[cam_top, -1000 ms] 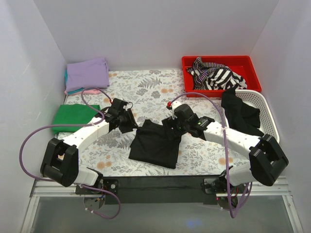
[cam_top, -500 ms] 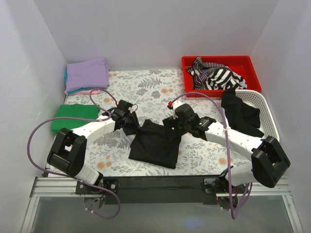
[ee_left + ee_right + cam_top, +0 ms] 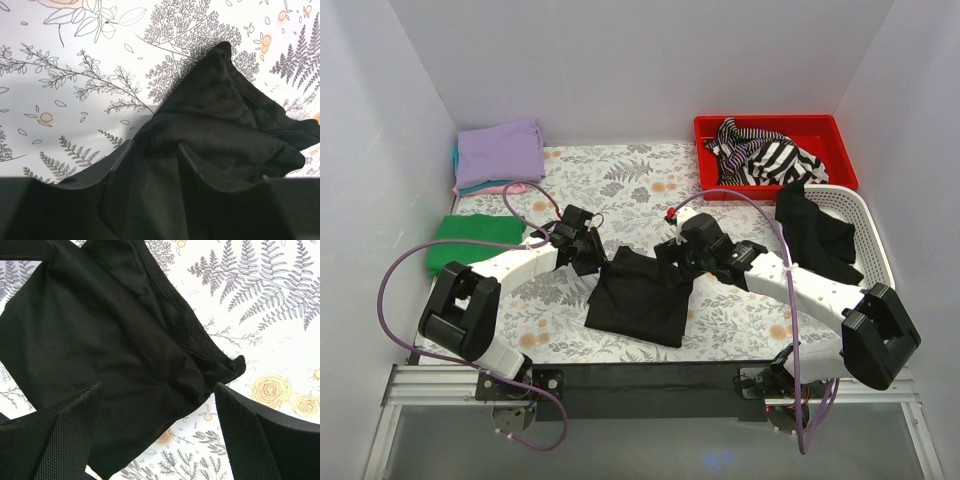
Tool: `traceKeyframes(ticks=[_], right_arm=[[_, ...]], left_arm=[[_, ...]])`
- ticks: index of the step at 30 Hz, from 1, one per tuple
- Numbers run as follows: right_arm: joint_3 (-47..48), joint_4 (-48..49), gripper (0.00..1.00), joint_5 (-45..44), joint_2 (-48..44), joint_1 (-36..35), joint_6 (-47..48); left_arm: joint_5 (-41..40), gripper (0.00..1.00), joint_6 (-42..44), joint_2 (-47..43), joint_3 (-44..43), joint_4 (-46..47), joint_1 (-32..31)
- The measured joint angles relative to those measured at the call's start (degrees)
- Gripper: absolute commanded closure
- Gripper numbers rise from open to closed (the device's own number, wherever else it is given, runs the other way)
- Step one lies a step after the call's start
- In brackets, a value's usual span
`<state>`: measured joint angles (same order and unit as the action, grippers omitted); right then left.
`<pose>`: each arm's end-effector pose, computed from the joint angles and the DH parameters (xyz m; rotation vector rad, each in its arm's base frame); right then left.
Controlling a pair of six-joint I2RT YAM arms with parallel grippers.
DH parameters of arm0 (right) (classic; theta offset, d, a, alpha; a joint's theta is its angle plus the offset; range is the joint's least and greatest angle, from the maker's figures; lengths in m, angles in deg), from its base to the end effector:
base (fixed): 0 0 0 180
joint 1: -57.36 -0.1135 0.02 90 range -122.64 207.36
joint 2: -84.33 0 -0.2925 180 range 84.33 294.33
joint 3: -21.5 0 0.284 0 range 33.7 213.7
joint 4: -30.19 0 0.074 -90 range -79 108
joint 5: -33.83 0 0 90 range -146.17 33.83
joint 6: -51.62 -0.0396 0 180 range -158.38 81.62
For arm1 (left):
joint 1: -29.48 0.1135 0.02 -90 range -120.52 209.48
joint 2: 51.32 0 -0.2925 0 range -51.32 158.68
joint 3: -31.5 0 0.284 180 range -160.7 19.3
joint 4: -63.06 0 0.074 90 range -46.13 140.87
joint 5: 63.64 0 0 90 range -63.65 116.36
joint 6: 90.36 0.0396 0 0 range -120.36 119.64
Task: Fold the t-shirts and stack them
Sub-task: Fold the tshirt
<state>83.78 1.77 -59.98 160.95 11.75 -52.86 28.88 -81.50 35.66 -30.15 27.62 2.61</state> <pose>0.2193 0.2203 0.2507 -0.5998 2.2812 0.4485 0.2818 -0.1447 0.1850 -1.2669 2.5073 -0.6290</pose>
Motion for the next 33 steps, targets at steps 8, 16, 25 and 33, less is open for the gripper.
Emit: traceKeyframes(ticks=[8, 16, 25, 33], right_arm=[[0.00, 0.79, 0.04, 1.42, 1.51, 0.00, -0.22], [-0.11, 1.42, 0.04, 2.29, 2.43, 0.00, -0.37], [-1.53, 1.64, 0.09, 4.26, 4.00, -0.02, -0.55], [-3.78, 1.77, 0.08, 4.42, 2.43, -3.74, -0.63]], left_arm=[[0.09, 1.00, 0.13, 2.91, -0.11, 3.02, 0.00], [1.33, 1.00, 0.37, 3.37, -0.59, 4.07, 0.00], [3.48, 0.99, 0.39, 1.29, -6.64, 4.52, 0.00], [4.57, 0.92, 0.37, 6.23, -10.03, 6.60, -0.04]])
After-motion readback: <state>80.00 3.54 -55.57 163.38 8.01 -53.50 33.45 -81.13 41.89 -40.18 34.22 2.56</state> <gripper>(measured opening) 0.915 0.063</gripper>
